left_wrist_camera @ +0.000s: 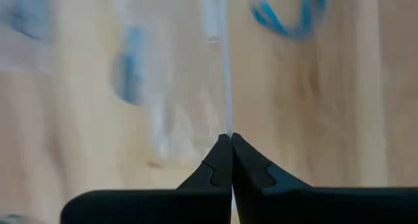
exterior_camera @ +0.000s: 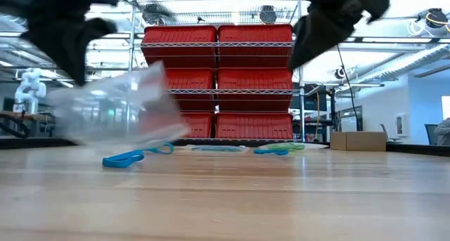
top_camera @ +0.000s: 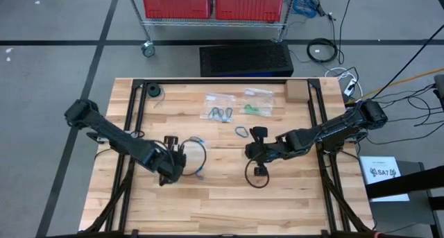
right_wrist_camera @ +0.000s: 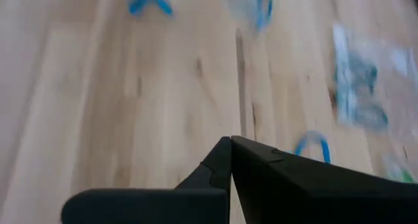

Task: Sort rubber bands
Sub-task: Open the bottom zip bag

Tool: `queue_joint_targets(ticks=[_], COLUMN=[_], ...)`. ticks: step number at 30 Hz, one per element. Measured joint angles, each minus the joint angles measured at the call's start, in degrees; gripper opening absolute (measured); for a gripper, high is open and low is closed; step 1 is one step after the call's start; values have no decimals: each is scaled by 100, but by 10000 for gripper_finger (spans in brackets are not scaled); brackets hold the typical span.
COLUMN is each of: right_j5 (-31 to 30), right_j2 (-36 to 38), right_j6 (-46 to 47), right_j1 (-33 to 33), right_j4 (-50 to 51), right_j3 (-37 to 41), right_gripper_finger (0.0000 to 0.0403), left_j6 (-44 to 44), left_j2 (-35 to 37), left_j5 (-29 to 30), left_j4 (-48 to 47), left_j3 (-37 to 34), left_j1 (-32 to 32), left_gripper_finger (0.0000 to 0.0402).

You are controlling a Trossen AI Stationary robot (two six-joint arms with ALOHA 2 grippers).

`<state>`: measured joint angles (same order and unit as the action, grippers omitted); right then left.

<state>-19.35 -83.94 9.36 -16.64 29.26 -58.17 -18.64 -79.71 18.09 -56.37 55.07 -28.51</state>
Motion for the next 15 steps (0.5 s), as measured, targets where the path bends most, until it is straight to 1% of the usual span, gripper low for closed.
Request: queue_joint_targets(ticks=[2,4,7,9,12,15], right_j5=[8,72,422,561,426,407], right_j2=[0,8,12,24,28,31], right_j6=[-179,-438,-692,-700,-530,-593], right_j1=[1,4,91,179,321,409], right_j4=[-554,-1269,-2389,-2969,-3597,-3687], right_j3=[113,390,788,902,886,706], right_gripper_finger=[0,0,0,0,1,17], left_j6=[67,157,392,642,1153,1501], left_j2=[241,466,703,759,749,722], left_j5=[377,714,1106,1206,1205,1191], left_j4=[83,293,709,1065,1628,1947], left_j3=[62,63,63,63,63,63], left_j1=[90,180,350,468,672,869], left_gripper_finger=[1,1,1,1,0,0])
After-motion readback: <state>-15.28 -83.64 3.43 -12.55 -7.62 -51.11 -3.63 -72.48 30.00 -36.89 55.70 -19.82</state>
